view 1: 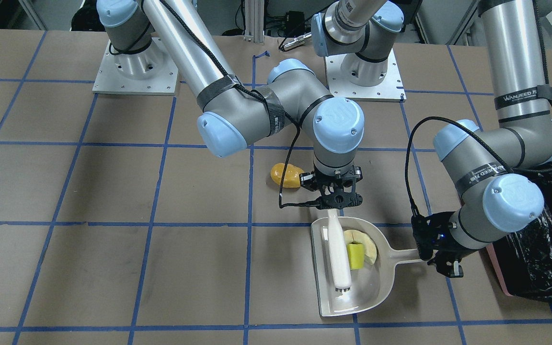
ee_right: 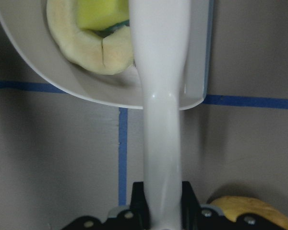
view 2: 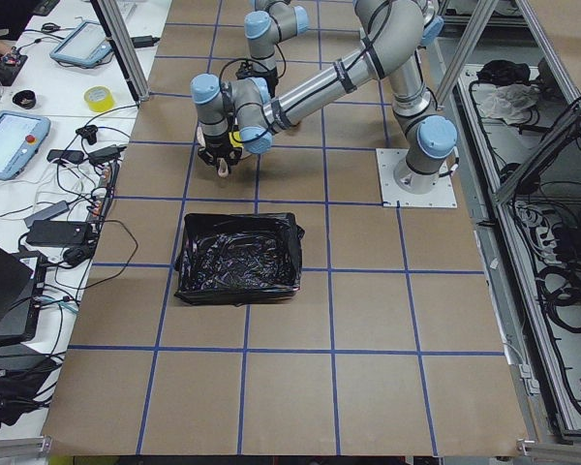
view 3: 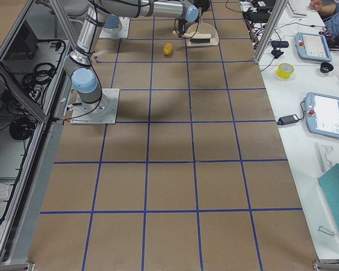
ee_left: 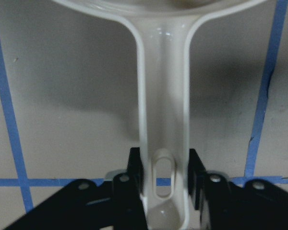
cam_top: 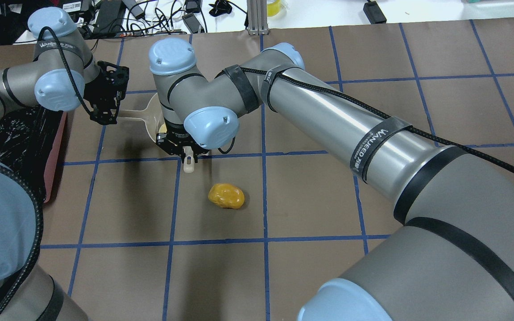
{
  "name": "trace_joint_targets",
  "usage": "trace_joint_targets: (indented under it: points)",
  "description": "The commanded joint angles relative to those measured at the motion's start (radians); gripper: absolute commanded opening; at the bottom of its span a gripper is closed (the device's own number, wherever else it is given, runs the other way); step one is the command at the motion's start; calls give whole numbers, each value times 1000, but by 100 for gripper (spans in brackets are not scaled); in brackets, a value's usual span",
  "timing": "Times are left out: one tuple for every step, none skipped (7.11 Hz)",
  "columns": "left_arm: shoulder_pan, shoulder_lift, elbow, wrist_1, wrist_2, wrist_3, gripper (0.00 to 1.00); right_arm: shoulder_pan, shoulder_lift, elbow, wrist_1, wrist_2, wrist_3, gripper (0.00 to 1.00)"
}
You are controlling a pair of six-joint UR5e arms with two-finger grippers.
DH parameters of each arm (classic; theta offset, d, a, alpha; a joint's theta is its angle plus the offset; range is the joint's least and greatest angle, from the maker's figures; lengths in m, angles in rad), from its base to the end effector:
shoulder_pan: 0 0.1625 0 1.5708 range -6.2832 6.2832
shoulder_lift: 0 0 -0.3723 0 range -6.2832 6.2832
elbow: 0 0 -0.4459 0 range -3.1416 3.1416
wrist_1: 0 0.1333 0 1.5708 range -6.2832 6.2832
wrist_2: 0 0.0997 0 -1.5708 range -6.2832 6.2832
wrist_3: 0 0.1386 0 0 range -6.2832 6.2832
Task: Sweep and dump trash into bin
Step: 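Sweep the banana peel and sponge into the dustpan with the right gripper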
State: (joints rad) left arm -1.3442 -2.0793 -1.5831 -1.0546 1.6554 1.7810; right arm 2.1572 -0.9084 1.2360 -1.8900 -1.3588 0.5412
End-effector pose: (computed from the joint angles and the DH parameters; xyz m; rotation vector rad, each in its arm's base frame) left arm 0.0314 -0.6774 0.1273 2.1728 2.2082 0.1145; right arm 0.5502 -0.5346 0.1763 -0.0656 2.9609 0.1789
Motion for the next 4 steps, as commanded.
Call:
trace_joint_targets:
  points:
    - [0,5,-3,-1,0,0,0,-45,-51,-15,85,-12,23,0]
    - [2,13,-5,-1,9,5,0,-86,-114,2,160,-95,-7,0]
    - [3,30,-26,-4,9,11,0,-121,-182,31,230,-139,-12,0]
    - [16,48,-61,4,9,17,0,-146,-251,89,293,-144,-18,0]
